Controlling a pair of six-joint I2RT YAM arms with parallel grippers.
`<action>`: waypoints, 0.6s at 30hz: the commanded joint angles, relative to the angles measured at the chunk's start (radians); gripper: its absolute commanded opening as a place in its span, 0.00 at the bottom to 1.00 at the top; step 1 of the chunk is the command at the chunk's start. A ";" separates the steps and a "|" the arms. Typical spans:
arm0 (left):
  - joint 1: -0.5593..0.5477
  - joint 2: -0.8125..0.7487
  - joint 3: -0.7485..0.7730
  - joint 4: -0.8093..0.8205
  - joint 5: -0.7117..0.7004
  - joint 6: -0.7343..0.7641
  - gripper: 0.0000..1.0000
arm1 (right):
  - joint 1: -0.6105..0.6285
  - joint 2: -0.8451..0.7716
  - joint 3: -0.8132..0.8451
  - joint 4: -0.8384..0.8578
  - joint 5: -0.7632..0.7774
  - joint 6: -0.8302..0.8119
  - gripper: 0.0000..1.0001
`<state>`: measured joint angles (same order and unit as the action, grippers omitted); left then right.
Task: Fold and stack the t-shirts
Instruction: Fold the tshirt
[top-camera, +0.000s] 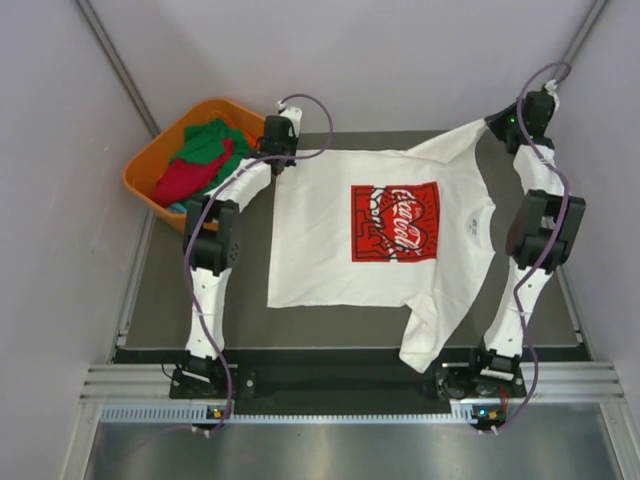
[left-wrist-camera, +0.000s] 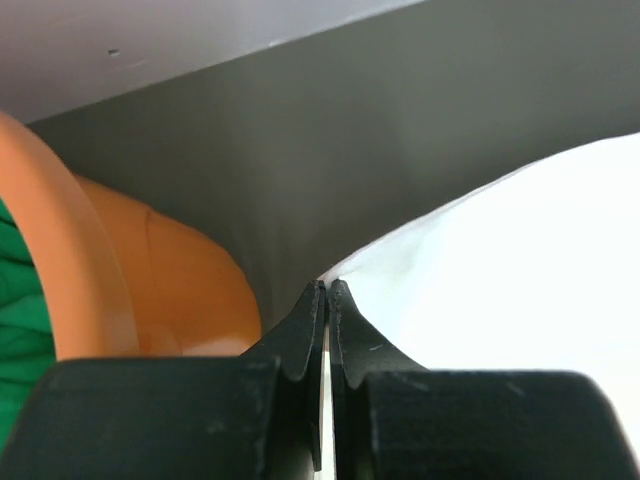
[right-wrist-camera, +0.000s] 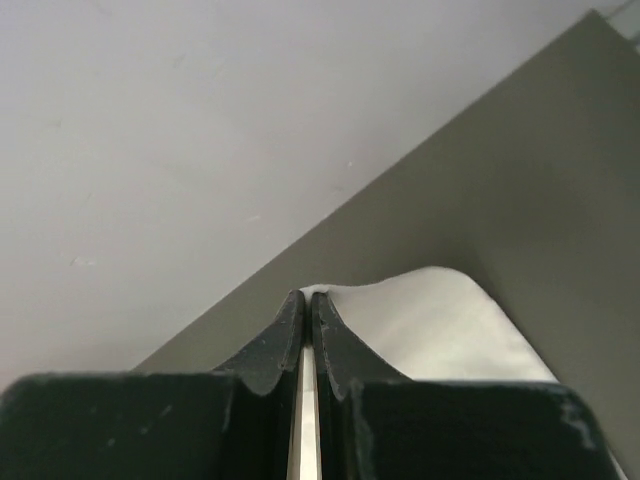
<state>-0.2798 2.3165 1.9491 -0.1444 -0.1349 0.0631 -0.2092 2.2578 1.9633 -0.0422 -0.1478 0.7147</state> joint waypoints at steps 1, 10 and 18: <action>0.007 -0.120 -0.030 -0.021 0.000 0.047 0.00 | -0.065 -0.162 -0.049 -0.155 -0.055 0.010 0.00; -0.009 -0.232 -0.096 -0.075 0.000 0.086 0.00 | -0.104 -0.362 -0.265 -0.242 -0.139 -0.011 0.00; -0.065 -0.308 -0.219 -0.096 -0.060 0.116 0.00 | -0.105 -0.481 -0.437 -0.312 -0.164 -0.029 0.00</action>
<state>-0.3214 2.0758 1.7802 -0.2279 -0.1532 0.1493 -0.3149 1.8847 1.5620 -0.3237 -0.2932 0.7036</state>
